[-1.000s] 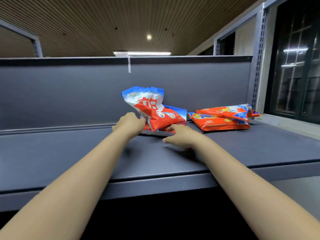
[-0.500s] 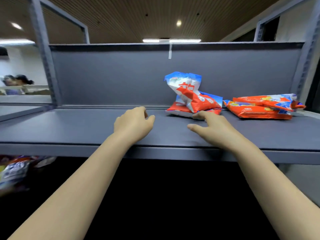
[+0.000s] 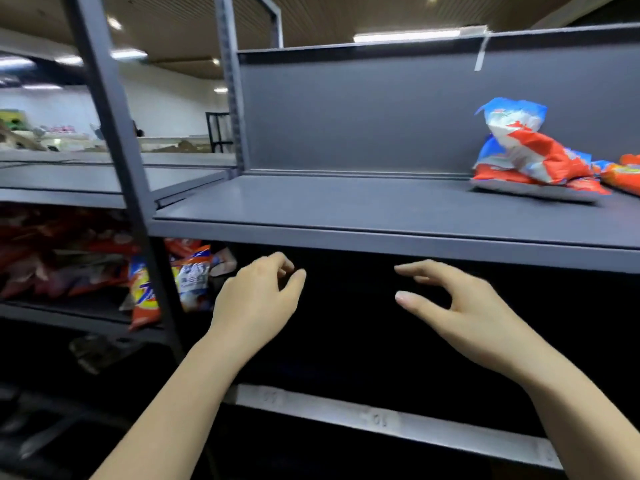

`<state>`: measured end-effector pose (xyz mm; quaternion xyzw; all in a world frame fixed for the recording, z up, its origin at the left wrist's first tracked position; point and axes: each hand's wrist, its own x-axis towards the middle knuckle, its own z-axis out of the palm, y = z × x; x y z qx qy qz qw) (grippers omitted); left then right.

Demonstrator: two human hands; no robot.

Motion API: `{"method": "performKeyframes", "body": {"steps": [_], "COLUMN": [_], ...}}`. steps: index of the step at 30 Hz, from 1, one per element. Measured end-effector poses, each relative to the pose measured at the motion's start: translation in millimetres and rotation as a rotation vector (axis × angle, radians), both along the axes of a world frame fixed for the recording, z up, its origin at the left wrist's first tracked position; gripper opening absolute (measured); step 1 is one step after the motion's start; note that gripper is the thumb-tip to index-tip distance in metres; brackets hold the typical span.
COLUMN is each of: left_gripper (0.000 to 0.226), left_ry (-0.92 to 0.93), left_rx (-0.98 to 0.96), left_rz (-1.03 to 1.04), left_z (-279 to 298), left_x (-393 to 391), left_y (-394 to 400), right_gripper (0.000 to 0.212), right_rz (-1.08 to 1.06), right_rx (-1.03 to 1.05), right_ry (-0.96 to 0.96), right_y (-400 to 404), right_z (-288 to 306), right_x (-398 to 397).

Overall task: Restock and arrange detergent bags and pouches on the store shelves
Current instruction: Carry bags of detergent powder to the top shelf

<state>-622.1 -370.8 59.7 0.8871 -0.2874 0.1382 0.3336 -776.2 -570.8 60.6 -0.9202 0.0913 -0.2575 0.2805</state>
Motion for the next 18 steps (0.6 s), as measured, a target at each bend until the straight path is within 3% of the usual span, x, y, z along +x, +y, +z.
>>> {"method": "performKeyframes", "body": {"steps": [9,18], "left_gripper": [0.02,0.022], "left_ry": [0.109,0.204], "left_rx": [0.102,0.156], "left_rz": [0.192,0.403], "left_z": [-58,-86], "left_x": [51,99], "left_y": [157,255], "right_gripper": [0.039,0.042], "right_rz": [0.136,0.289], "right_rx": [0.056,0.032], "right_ry": [0.12,0.233], "right_y": [123,201], "right_z": [-69,-108], "right_x": [78,163]}}
